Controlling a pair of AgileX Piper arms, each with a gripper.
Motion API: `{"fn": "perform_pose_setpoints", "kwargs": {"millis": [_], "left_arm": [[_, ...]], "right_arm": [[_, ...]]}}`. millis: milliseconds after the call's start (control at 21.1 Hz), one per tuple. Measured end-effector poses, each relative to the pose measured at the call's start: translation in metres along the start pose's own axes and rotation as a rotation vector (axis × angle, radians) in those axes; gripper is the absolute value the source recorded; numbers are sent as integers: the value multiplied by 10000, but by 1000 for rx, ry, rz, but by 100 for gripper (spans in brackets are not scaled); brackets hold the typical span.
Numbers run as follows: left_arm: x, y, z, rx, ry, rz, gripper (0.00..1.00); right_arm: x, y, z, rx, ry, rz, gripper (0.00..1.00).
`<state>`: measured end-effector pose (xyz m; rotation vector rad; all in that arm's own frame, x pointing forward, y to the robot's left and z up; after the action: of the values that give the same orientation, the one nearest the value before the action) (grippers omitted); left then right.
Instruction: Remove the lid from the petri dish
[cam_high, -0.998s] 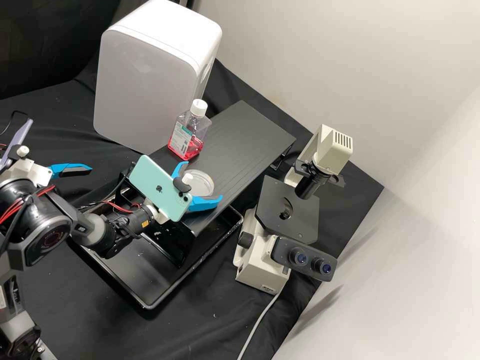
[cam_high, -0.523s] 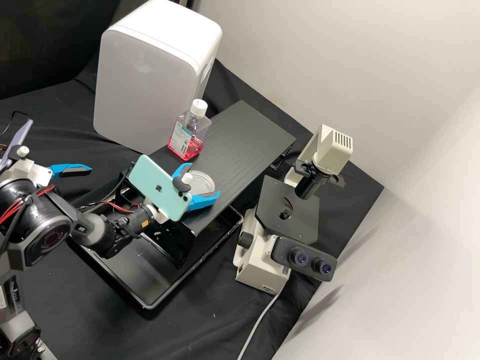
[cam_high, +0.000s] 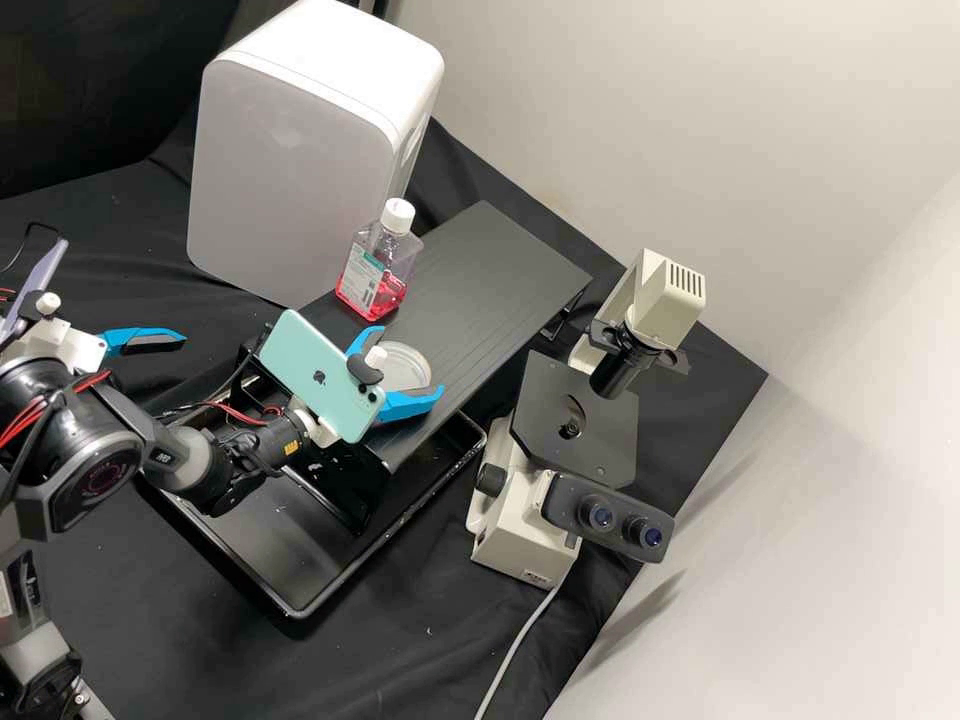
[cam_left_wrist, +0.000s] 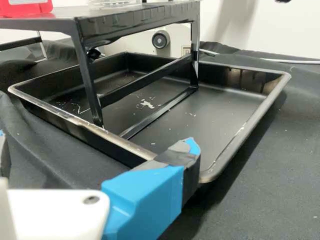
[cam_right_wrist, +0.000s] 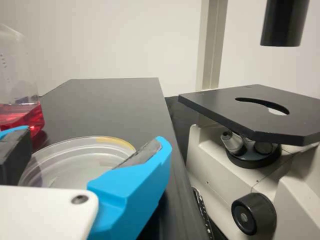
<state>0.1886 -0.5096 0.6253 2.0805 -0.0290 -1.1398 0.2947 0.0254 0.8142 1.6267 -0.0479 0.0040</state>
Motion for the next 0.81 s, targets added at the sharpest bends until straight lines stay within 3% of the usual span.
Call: {"fn": "perform_pose_setpoints", "kwargs": {"millis": [143, 333, 808], "left_arm": [[1, -2, 0, 0, 0, -1, 100], [1, -2, 0, 0, 0, -1, 100], [1, -2, 0, 0, 0, -1, 100]], "right_arm": [[0, -2, 3, -13, -5, -1, 100], [0, 8, 17, -4, -20, 10, 100], [-1, 5, 14, -4, -19, 9, 100]]}}
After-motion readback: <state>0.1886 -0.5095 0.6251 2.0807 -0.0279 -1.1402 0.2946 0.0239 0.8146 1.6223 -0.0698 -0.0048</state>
